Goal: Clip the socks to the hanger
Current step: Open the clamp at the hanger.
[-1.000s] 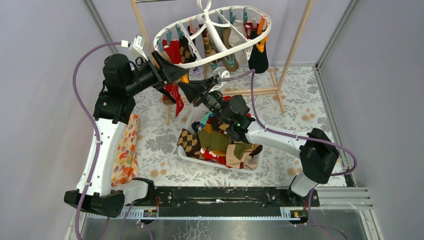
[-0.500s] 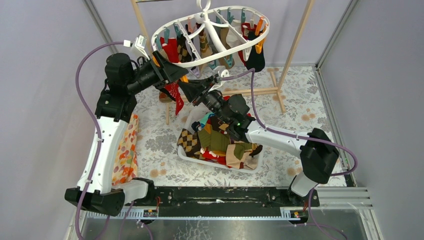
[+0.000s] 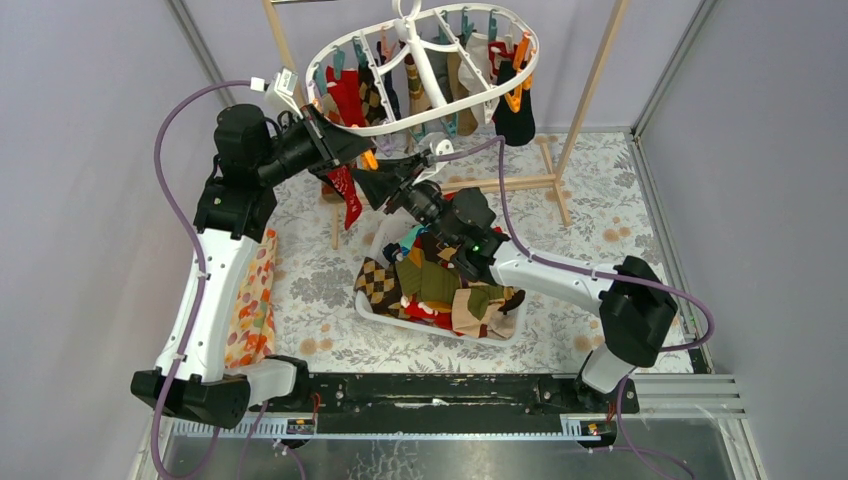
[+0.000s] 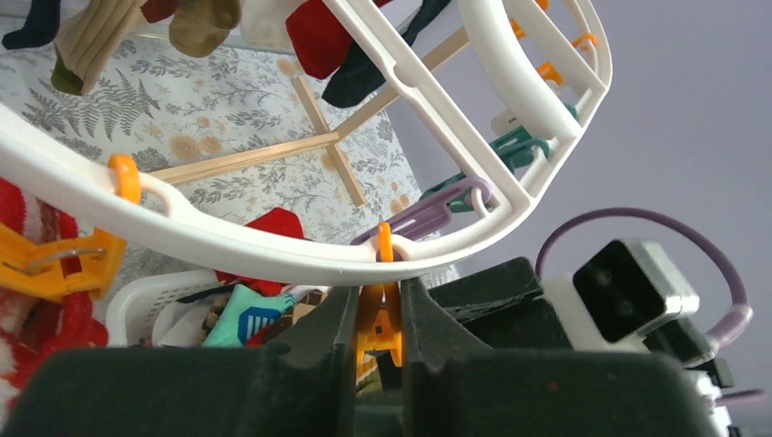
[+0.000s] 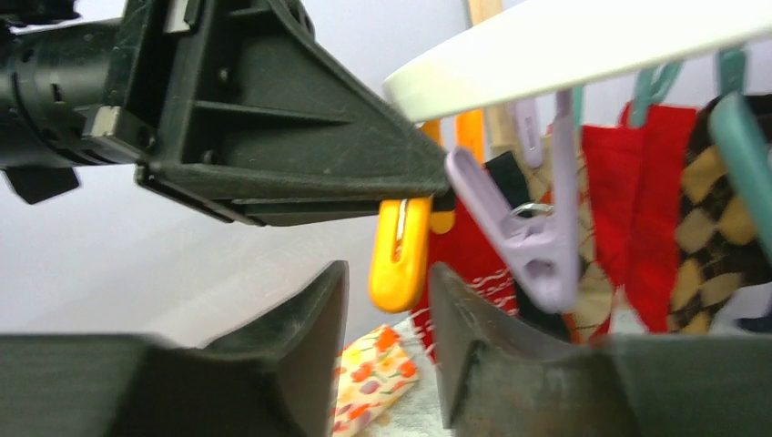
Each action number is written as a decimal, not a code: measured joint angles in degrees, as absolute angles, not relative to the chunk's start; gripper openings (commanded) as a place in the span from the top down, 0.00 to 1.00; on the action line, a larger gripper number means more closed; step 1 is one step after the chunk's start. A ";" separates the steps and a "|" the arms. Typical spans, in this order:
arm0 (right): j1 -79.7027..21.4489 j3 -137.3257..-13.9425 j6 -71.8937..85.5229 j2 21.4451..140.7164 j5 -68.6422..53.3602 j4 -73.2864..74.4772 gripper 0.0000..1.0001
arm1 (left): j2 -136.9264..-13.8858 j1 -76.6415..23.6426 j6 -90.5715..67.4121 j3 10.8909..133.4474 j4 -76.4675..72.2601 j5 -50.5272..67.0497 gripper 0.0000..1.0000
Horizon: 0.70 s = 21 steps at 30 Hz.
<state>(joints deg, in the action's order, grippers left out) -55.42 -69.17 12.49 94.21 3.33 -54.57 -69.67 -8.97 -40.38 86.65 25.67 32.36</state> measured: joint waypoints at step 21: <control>-56.62 -48.66 15.20 64.90 7.66 -24.62 0.04 | -69.45 -8.97 -36.47 87.31 25.61 31.03 1.00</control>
<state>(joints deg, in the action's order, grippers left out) -56.62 -48.66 15.20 64.90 7.66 -24.62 -69.45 -8.97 -36.47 87.31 25.61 31.03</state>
